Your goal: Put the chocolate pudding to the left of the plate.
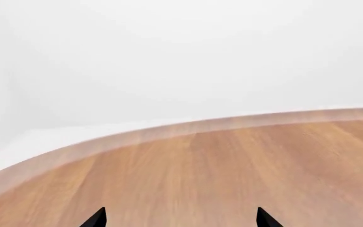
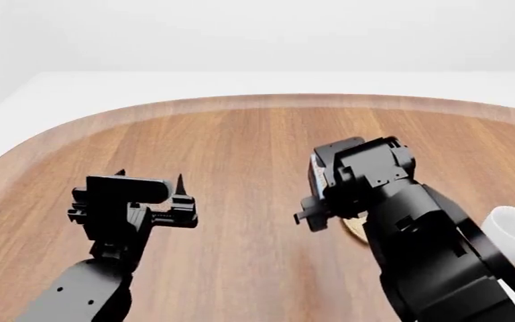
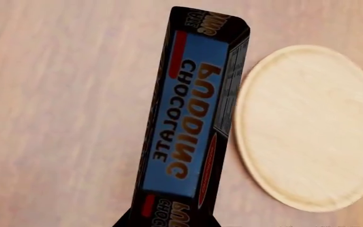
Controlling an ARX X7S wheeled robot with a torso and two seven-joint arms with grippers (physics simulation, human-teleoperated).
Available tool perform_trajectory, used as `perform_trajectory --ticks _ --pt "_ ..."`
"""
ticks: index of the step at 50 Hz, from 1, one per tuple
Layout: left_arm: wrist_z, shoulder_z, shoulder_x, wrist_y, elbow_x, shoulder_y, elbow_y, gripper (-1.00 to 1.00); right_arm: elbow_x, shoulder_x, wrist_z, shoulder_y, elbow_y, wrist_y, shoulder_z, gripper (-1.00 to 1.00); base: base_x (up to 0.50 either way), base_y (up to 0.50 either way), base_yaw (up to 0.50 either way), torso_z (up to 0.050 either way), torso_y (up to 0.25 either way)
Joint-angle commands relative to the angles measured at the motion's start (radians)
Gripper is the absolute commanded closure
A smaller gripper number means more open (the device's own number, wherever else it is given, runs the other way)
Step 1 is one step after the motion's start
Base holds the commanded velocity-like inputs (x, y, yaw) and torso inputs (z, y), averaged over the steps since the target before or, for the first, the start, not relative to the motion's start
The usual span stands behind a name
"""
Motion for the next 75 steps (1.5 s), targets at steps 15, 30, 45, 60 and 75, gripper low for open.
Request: perform_trajectory --ticks 15,30,45,60,75 --pt "0.009 -0.027 -0.019 -0.185 -0.094 -0.172 0.012 -1.00 0.080 -0.002 0.066 0.038 0.000 0.014 -0.042 1.00 0.00 0.00 0.00 0.000 -0.198" --pt "0.009 -0.024 -0.023 -0.214 -0.112 -0.199 0.018 -1.00 0.083 -0.002 0.088 0.092 0.000 0.035 -0.013 1.00 0.00 0.00 0.00 0.000 -0.164" --pt "0.010 -0.025 -0.032 -0.232 -0.130 -0.210 0.044 -1.00 0.022 -0.002 0.156 0.150 0.000 0.060 0.114 1.00 0.00 0.00 0.00 0.000 0.000" --pt "0.012 -0.028 -0.044 -0.235 -0.144 -0.207 0.071 -1.00 0.045 -0.002 0.283 0.136 0.000 0.025 0.181 1.00 0.00 0.00 0.00 0.000 0.000" --pt "0.011 -0.032 -0.049 -0.230 -0.151 -0.201 0.078 -1.00 0.336 -0.002 0.287 0.135 0.000 -0.084 -0.127 1.00 0.00 0.00 0.00 0.000 0.000"
